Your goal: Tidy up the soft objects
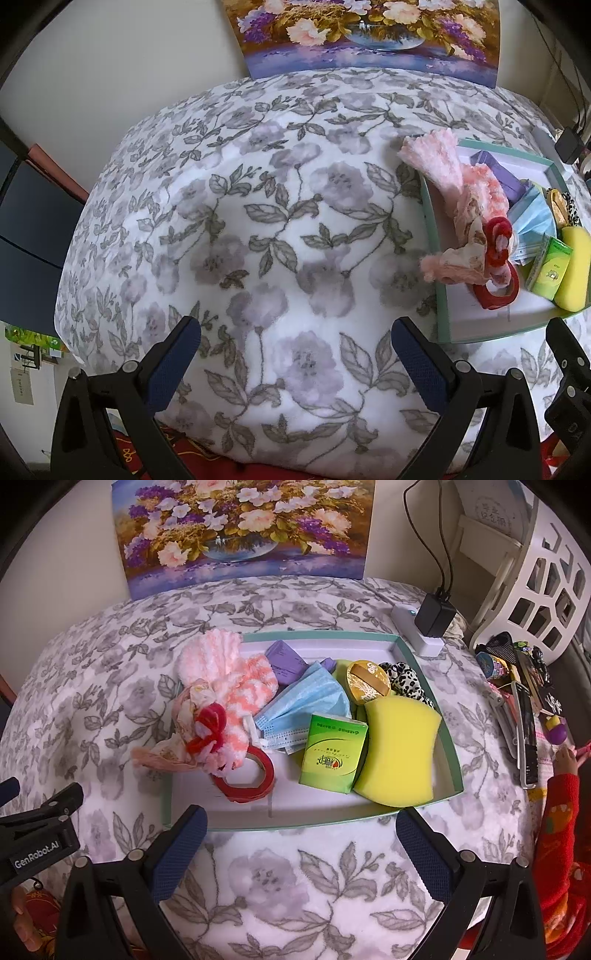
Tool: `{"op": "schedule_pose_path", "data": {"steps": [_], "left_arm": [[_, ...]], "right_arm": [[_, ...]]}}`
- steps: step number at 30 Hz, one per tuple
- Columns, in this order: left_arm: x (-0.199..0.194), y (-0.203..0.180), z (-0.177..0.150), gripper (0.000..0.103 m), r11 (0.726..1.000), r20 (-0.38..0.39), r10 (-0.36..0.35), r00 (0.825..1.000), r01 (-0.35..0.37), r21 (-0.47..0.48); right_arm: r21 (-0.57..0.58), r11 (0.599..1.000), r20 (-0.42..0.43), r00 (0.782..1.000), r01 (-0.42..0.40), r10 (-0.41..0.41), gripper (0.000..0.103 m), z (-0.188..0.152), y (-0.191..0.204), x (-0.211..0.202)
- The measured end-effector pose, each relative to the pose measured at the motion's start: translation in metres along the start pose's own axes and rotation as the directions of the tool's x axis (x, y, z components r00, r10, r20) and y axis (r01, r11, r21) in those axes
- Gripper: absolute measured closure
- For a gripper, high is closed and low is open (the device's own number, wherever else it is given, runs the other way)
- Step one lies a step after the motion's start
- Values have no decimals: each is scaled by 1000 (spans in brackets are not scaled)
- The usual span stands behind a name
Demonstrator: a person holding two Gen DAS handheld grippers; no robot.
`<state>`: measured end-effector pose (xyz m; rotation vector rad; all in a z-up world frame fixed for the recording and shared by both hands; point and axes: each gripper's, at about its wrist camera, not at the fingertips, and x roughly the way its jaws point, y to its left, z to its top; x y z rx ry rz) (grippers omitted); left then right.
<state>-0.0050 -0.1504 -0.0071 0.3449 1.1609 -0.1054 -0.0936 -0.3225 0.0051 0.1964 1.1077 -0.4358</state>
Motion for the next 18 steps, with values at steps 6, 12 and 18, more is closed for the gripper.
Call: {"op": "schedule_pose_path", "data": {"steps": [6, 12, 18], "left_arm": [[1, 0, 0, 0, 1000, -5, 4, 1000, -4, 2], [3, 0, 0, 0, 1000, -12, 7, 1000, -7, 4], [4, 1, 0, 0, 1000, -21, 5, 1000, -5, 1]], "right_arm": [[-3, 1000, -1, 1000, 3, -3, 0, 0, 1, 0], [-11, 1000, -1, 1000, 4, -4, 0, 0, 3, 0], [-13, 1000, -2, 1000, 10, -10, 0, 0, 2, 1]]}}
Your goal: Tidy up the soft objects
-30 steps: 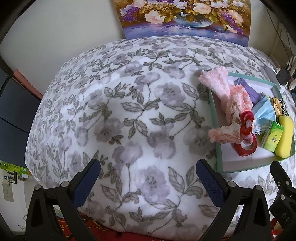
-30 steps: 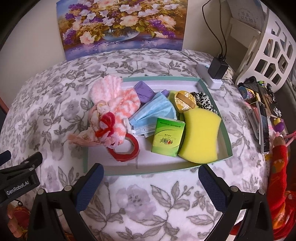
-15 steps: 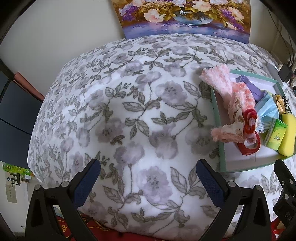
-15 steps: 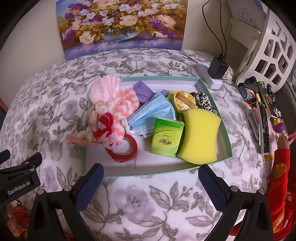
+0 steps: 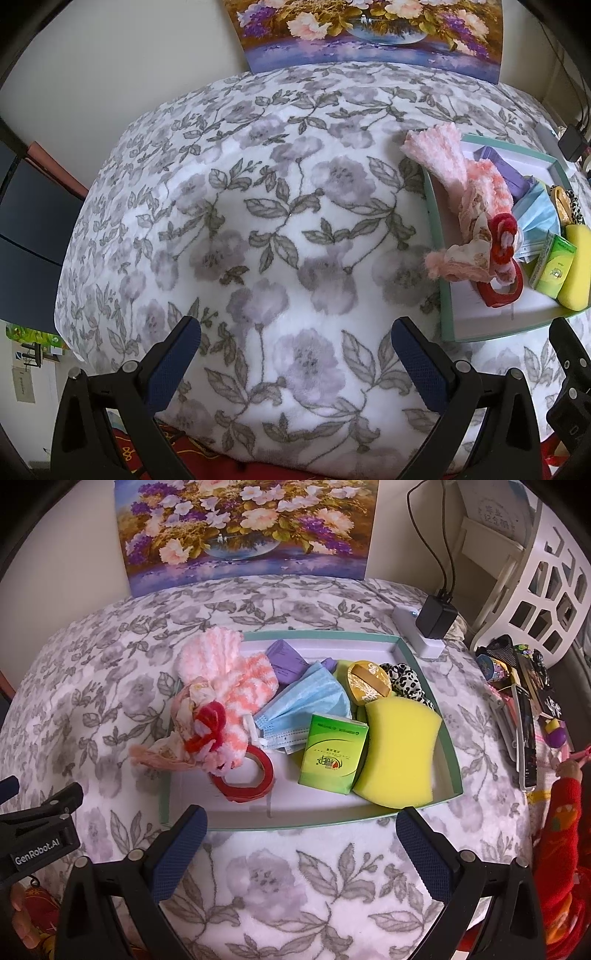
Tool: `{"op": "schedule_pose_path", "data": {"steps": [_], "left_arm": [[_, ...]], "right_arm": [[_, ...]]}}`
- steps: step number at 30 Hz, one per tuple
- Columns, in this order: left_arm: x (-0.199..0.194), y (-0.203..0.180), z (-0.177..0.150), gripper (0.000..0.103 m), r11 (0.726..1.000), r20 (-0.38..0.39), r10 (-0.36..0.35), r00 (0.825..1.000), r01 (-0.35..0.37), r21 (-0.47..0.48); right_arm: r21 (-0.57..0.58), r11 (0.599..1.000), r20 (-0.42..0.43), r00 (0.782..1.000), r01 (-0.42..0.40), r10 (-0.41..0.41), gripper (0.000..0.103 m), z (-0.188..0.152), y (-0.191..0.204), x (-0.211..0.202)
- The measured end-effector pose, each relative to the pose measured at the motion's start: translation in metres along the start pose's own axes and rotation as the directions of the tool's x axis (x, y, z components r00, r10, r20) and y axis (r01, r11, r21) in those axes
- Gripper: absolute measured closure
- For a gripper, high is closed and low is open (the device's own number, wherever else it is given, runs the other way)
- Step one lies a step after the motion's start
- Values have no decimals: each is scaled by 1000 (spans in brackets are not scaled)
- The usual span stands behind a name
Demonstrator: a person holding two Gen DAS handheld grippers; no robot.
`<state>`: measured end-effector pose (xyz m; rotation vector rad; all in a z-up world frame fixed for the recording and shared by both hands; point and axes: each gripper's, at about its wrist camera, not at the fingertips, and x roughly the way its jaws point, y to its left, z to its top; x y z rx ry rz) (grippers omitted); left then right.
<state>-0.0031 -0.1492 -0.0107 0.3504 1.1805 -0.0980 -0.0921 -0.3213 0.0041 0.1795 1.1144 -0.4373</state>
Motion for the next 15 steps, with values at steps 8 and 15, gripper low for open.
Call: {"op": "schedule_pose_path", "data": {"steps": [8, 15], "left_arm": [[1, 0, 0, 0, 1000, -5, 2, 1000, -2, 1], [2, 1, 0, 0, 1000, -9, 4, 1000, -4, 1]], "right_arm": [[-10, 1000, -1, 1000, -2, 2, 0, 0, 0, 0], [-19, 1000, -2, 1000, -1, 1, 0, 0, 2, 1]]}}
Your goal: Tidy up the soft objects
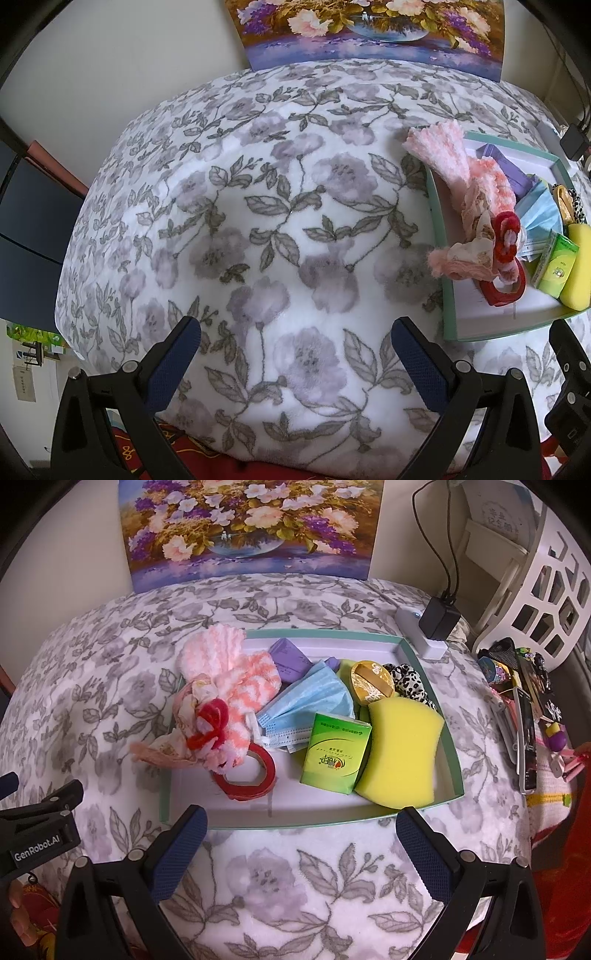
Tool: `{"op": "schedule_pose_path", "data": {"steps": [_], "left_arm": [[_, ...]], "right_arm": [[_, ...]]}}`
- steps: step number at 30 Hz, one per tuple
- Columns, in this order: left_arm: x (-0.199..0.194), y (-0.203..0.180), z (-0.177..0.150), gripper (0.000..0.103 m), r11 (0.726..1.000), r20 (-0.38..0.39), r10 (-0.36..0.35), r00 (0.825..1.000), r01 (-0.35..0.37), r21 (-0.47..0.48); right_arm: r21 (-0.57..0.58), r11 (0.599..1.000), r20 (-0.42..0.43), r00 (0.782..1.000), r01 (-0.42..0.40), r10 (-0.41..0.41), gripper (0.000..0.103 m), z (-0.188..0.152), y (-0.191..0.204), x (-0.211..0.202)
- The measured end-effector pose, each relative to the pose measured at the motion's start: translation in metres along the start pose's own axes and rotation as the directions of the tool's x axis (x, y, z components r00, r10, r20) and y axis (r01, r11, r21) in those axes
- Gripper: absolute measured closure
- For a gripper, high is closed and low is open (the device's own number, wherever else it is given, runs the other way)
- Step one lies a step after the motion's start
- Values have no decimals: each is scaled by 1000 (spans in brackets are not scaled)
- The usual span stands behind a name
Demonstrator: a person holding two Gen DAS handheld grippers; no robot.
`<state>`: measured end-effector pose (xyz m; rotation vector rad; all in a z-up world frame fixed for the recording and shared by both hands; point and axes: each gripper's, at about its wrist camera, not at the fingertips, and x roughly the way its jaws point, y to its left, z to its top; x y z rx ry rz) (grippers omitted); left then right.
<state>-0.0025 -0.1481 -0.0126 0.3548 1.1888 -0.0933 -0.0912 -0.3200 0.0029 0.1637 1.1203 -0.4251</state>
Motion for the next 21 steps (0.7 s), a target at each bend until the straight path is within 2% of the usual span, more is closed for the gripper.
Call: {"op": "schedule_pose_path", "data": {"steps": [21], "left_arm": [[1, 2, 0, 0, 1000, -4, -2, 1000, 2, -11]], "right_arm": [[-13, 1000, -3, 1000, -1, 1, 0, 0, 1, 1]]}}
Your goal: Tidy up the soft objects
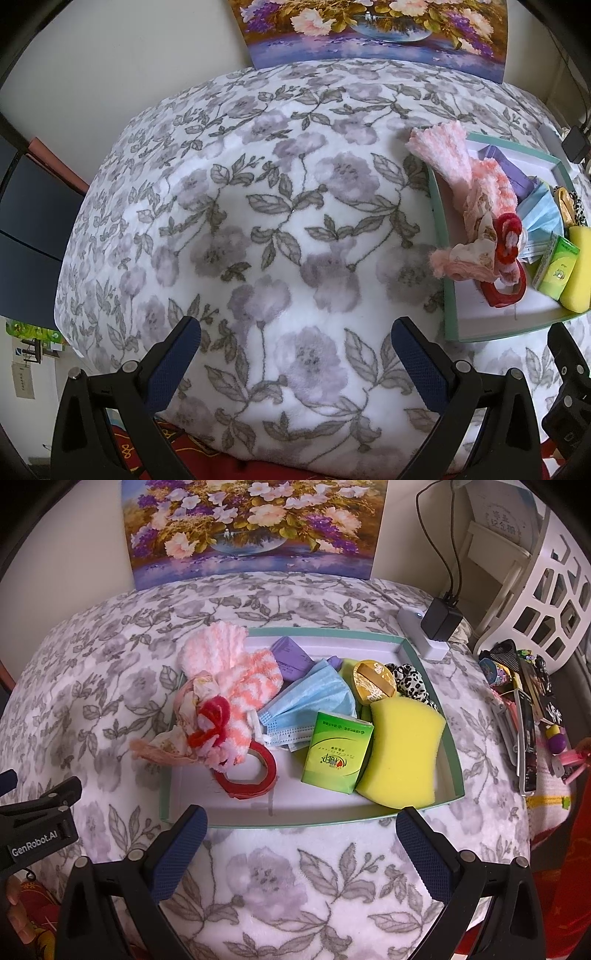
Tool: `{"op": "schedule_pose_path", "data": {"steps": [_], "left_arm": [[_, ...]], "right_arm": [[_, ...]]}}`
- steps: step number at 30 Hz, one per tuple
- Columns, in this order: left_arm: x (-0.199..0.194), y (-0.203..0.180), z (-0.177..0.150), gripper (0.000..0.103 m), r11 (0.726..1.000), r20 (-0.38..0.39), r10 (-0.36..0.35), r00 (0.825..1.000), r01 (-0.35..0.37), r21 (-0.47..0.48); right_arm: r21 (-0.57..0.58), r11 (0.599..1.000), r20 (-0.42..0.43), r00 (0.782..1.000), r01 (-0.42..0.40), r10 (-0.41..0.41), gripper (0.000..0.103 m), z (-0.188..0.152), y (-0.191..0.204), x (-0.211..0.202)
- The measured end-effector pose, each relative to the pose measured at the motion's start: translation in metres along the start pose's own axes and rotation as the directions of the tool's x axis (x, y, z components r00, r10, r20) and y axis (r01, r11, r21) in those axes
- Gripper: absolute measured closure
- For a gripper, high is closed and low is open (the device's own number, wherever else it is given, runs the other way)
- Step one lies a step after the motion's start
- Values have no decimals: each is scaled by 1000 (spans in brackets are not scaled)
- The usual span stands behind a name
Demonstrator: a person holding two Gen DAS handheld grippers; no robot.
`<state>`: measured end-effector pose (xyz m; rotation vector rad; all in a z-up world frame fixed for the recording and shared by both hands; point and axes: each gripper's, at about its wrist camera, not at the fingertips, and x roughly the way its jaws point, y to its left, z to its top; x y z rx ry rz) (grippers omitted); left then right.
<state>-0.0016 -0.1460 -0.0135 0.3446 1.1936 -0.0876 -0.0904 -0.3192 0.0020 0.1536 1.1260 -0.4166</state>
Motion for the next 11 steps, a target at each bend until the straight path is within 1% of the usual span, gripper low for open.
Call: {"op": "schedule_pose_path", "data": {"steps": [5, 11], "left_arm": [[-1, -2, -1, 0, 1000, -3, -20, 1000, 20, 4], [-3, -2, -1, 0, 1000, 11, -22, 1000, 22, 3]], "right_arm": [[0, 1000, 0, 1000, 0, 0, 0, 0, 0, 0], [-1, 1000, -1, 1000, 0, 0, 0, 0, 0, 0]]}}
